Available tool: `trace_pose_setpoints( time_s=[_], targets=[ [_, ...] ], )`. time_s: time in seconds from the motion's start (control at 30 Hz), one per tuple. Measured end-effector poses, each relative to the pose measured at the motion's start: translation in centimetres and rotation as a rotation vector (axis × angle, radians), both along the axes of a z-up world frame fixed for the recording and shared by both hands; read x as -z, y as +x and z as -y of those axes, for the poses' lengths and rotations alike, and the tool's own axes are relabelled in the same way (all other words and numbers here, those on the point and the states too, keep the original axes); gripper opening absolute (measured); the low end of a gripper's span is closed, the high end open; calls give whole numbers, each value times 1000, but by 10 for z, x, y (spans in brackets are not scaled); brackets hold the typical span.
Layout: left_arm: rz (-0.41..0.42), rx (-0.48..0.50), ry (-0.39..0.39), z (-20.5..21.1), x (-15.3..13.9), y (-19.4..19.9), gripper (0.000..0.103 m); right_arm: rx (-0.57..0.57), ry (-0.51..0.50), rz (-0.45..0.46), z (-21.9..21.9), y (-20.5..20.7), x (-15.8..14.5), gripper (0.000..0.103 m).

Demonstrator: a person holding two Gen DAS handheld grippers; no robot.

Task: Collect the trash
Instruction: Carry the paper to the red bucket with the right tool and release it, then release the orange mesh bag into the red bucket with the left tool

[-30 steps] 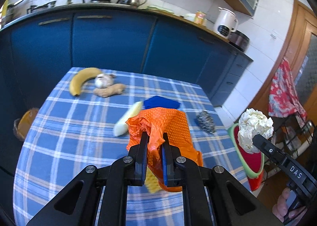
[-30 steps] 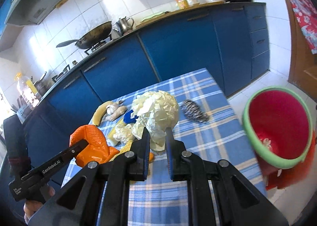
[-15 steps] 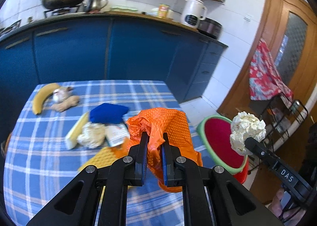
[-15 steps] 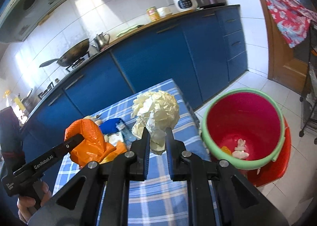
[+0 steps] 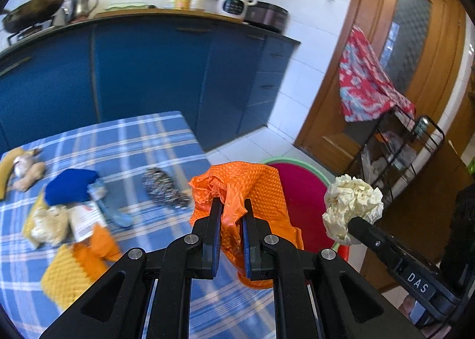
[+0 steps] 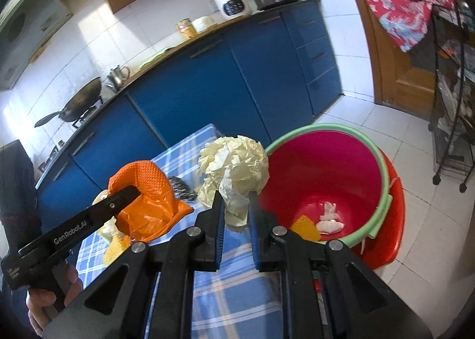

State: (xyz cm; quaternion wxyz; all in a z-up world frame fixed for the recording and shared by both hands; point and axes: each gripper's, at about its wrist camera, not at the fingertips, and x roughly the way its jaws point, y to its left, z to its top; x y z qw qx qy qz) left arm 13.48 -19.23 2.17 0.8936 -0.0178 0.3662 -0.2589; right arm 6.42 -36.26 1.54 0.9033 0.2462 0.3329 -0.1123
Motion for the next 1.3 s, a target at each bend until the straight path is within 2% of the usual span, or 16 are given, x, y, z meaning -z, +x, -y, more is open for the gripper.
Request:
trace_pose_setpoints(
  time_s=[0.57,0.83,0.93,1.07,1.1,1.3],
  targets=[
    [-38,140,73,95,43,25,12,124,27,-101,67,-13,55,18],
    [-60,155,120,114,63,35,12,156,40,-148,86,-11,77,22],
    [-71,159,123,117,65,38,17,173,56,-157,91,-14,85,22],
    [-61,157,119,117,64,38,37,188,54,-158,94,-15,88,25],
    [-56,152,119,116,63,38,39,188,55,-156,94,-15,88,26],
    [-53,134,101,108,57,38,39,199,58,-139,94,-19,83,27]
  ],
)
